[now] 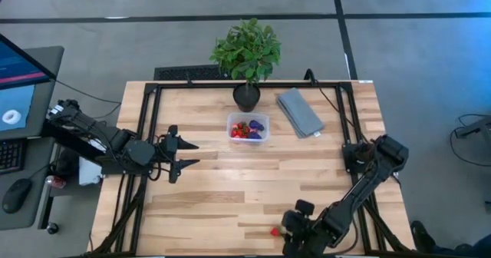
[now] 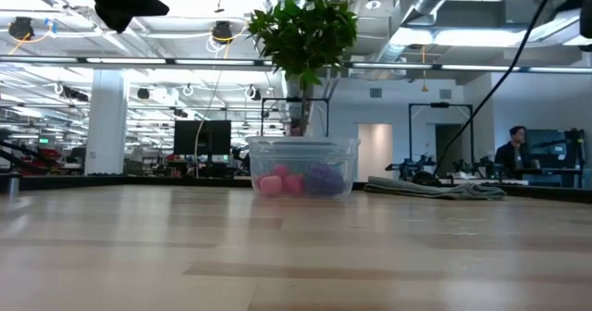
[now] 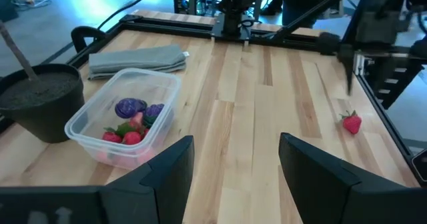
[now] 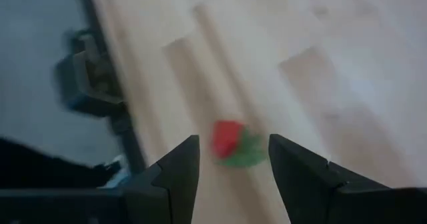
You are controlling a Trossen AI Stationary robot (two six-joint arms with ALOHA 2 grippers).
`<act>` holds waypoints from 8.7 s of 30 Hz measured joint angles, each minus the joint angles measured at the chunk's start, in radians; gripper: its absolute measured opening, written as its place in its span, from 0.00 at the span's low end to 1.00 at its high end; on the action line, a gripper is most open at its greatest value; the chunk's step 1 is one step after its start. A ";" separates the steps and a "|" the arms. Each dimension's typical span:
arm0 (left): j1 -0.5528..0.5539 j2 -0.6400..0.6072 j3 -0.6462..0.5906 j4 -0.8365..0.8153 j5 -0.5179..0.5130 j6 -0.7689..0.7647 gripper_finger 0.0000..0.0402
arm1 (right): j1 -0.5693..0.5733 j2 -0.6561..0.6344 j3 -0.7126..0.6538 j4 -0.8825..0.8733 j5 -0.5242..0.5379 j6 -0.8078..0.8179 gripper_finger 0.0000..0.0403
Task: Pick and placing Produce into tupperware
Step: Put the red strawberry into the transparent bin
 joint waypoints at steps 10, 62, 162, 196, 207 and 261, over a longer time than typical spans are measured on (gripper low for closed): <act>0.000 0.000 0.000 -0.001 -0.018 0.000 0.52 | -0.014 0.049 0.005 0.058 -0.102 -0.147 0.49; 0.001 0.000 0.000 -0.054 -0.023 -0.075 0.52 | -0.160 0.064 0.003 0.088 -0.402 -0.567 0.64; 0.001 0.000 0.000 -0.084 -0.026 -0.098 0.52 | -0.169 0.125 0.001 0.124 -0.440 -0.536 0.43; 0.001 0.000 0.000 -0.082 -0.026 -0.101 0.52 | -0.173 0.125 0.001 0.123 -0.439 -0.493 0.42; 0.001 0.000 0.000 -0.082 -0.026 -0.100 0.52 | -0.173 0.125 0.001 0.123 -0.439 -0.485 0.44; 0.001 0.000 0.000 -0.082 0.014 -0.127 0.52 | -0.421 0.125 0.001 0.275 -0.436 -0.579 0.42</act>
